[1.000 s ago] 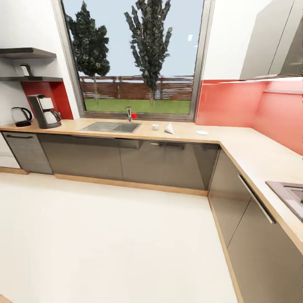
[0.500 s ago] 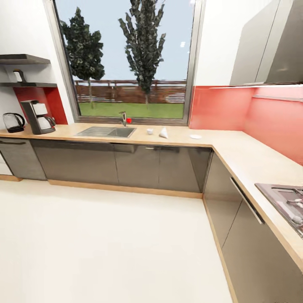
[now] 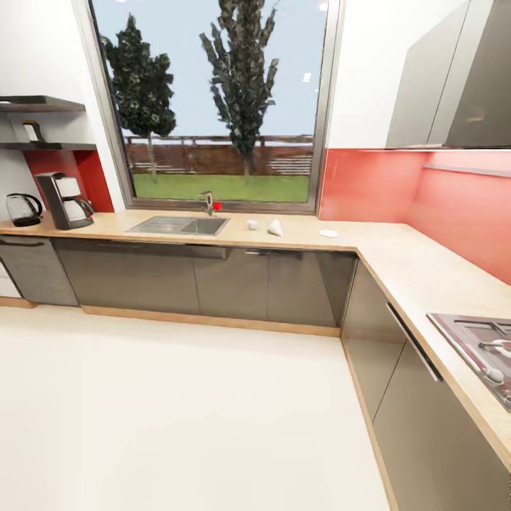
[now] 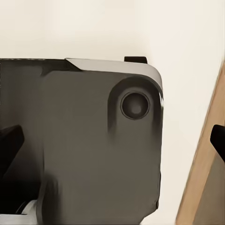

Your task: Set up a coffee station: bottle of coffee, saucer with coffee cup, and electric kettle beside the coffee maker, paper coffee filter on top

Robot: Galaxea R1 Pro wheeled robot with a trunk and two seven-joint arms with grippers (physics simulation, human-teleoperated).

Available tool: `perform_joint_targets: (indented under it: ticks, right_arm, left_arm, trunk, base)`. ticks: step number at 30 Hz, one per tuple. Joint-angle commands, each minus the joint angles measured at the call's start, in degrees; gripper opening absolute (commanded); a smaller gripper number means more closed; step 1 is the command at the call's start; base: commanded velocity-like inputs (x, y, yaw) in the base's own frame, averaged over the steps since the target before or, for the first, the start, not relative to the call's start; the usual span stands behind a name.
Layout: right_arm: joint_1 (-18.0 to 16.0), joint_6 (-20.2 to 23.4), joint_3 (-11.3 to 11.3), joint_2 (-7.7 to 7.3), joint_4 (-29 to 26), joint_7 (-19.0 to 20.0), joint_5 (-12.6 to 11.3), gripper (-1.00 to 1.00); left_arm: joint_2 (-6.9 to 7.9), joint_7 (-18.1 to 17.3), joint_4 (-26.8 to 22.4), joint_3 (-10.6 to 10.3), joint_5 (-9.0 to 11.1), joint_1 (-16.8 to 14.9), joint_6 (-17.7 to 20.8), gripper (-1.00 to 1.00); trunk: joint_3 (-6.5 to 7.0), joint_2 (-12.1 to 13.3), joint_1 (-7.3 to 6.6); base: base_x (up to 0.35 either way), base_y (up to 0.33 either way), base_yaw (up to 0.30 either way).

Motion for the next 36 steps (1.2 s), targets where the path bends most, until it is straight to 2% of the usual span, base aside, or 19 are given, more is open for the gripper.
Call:
perform_joint_targets:
  ticks: [1, 11, 36]
  right_arm:
    - [0.0, -0.2, 0.0, -0.01, 0.1, 0.0, 0.0, 1.0]
    - [0.0, -0.2, 0.1, -0.03, 0.1, 0.0, 0.0, 1.0]
    - [0.0, -0.2, 0.0, -0.06, 0.1, 0.0, 0.0, 1.0]
  left_arm:
    - [-0.01, 0.0, 0.0, 0.2, 0.1, 0.0, -0.1, 1.0]
    - [-0.05, 0.0, 0.0, 0.2, 0.1, 0.0, -0.1, 1.0]
    - [-0.02, 0.0, 0.0, 0.2, 0.1, 0.0, -0.1, 1.0]
  trunk:
    - [0.13, 0.4, -0.23]
    - [1.99, 4.4, -2.42]
    - [8.25, 14.4, -7.91]
  base:
    - [0.0, 0.0, 0.0]
    - [0.0, 0.0, 0.0]
    - [0.0, 0.0, 0.0]
